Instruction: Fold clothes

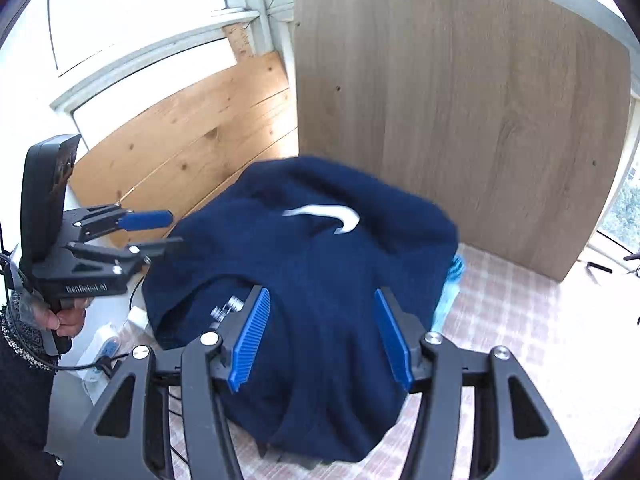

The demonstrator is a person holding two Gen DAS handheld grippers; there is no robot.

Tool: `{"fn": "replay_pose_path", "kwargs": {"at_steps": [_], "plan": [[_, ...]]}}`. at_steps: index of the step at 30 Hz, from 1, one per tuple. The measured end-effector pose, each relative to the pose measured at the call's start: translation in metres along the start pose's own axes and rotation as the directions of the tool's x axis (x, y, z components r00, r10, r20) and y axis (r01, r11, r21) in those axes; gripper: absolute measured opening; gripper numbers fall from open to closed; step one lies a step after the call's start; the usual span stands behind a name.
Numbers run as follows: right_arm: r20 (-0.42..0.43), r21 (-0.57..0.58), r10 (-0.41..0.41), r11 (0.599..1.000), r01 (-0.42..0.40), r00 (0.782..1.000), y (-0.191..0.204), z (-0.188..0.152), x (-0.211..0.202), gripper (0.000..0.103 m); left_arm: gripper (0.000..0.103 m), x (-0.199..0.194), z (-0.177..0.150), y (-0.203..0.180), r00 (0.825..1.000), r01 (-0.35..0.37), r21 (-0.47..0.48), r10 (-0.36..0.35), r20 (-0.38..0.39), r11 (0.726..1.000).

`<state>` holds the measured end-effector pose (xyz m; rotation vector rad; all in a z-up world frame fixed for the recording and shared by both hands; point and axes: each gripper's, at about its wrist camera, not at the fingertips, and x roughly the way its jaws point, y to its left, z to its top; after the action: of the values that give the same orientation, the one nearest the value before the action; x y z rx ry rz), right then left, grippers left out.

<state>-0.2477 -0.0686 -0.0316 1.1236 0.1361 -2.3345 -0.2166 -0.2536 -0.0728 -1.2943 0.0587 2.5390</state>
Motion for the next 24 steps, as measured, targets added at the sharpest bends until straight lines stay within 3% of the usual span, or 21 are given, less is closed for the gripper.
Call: {"fn": "replay_pose_path", "kwargs": {"at_steps": [4, 5, 8, 11, 12, 13, 14, 17, 21, 22, 24], "plan": [[-0.141, -0.102, 0.003, 0.995, -0.018, 0.99, 0.015, -0.025, 0.025, 0.054, 0.055, 0.008, -0.022, -0.008, 0.997, -0.04, 0.068, 0.044, -0.057, 0.997], [-0.131, -0.107, 0.013, 0.994, -0.028, 0.991, 0.013, -0.021, 0.02, 0.054, 0.055, -0.004, -0.014, -0.005, 0.999, -0.041, 0.059, 0.043, -0.023, 0.997], [-0.009, -0.063, 0.074, 0.995, -0.074, 0.997, -0.001, 0.006, -0.015, 0.054, 0.055, -0.035, 0.015, 0.002, 0.996, -0.055, 0.033, 0.052, 0.079, 0.998], [0.11, -0.001, 0.02, 1.0, -0.02, 0.994, -0.022, 0.046, -0.025, 0.051, 0.053, -0.036, 0.06, 0.012, 0.988, -0.051, 0.0, 0.051, 0.147, 0.999], [0.137, 0.012, -0.001, 1.0, -0.001, 0.991, -0.028, 0.06, -0.021, 0.047, 0.047, -0.028, 0.079, 0.021, 0.987, -0.043, -0.022, 0.046, 0.157, 0.999], [0.147, 0.027, -0.029, 0.999, 0.025, 0.989, -0.033, 0.072, -0.013, 0.036, 0.036, -0.02, 0.092, 0.026, 0.986, -0.045, -0.043, 0.052, 0.16, 0.998], [0.137, 0.045, -0.048, 0.998, 0.042, 0.989, -0.038, 0.083, -0.002, 0.03, 0.033, -0.009, 0.104, 0.028, 0.986, -0.052, -0.053, 0.059, 0.153, 0.997], [0.097, 0.099, -0.008, 0.995, -0.002, 0.995, -0.05, 0.106, 0.04, 0.027, 0.033, 0.025, 0.124, 0.036, 0.993, -0.019, -0.073, 0.027, 0.118, 0.997], [-0.006, 0.078, -0.071, 0.994, 0.071, 0.997, -0.053, 0.108, 0.094, 0.027, 0.047, 0.091, 0.127, 0.051, 0.999, -0.046, -0.088, 0.045, -0.006, 0.995], [-0.054, 0.073, -0.088, 0.993, 0.092, 0.995, -0.055, 0.105, 0.109, 0.027, 0.047, 0.096, 0.125, 0.054, 0.999, -0.032, -0.098, 0.031, -0.005, 0.995], [-0.062, 0.056, -0.095, 0.994, 0.098, 0.994, -0.056, 0.106, 0.112, 0.027, 0.051, 0.082, 0.122, 0.059, 1.0, -0.021, -0.111, 0.023, 0.015, 0.994]]}}
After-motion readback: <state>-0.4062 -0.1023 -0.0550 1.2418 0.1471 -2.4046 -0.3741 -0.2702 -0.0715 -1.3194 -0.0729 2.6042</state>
